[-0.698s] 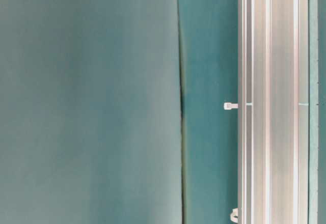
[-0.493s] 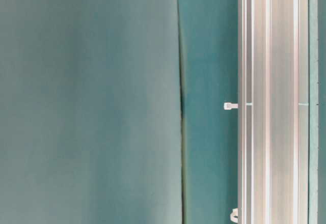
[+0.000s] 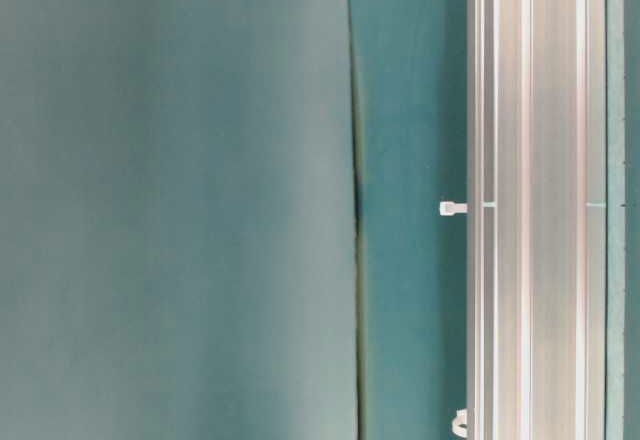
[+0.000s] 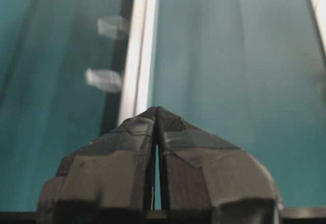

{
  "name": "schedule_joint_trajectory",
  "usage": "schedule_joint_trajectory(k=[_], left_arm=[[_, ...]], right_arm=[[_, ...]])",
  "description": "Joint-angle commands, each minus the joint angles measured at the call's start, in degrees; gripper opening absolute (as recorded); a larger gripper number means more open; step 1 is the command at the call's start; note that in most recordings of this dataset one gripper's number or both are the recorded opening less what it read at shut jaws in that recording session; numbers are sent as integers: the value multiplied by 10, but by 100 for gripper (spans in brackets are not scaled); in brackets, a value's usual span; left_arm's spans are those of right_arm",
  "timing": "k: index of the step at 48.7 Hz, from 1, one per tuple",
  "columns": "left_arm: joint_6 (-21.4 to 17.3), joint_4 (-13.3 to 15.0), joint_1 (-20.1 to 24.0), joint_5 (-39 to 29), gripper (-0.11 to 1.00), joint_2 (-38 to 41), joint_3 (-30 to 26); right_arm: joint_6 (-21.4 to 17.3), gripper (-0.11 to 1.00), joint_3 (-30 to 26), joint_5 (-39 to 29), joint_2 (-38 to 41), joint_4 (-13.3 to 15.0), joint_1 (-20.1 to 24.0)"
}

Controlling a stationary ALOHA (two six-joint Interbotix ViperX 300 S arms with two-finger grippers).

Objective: Lift the large metal rail with both hands.
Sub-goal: 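Move both grippers down over the two ends of the silver rail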

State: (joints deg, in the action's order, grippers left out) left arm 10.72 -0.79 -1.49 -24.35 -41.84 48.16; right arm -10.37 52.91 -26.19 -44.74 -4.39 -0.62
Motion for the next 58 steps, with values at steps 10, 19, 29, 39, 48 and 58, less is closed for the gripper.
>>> schedule_joint_trajectory(k=[10,19,29,39,48,58], left_arm=[[10,-1,-15,-137,-2,63,-69],[11,-1,-20,-208,-2,99,-91],[11,-1,-20,-259,-2,131,-111],[12,-2,-18,-265,-2,161,-120],[5,-4,-18,-265,-2,178,-118],[0,-4,-19,-264,-2,178,-117]], right_arm=[[-5,0,-58,-132,100,-1,7],[-4,0,-101,-231,161,-1,10],[-2,0,-161,-350,241,0,11],[4,0,-192,-355,284,4,11],[3,0,-192,-329,286,4,11],[4,0,-192,-296,286,2,11]])
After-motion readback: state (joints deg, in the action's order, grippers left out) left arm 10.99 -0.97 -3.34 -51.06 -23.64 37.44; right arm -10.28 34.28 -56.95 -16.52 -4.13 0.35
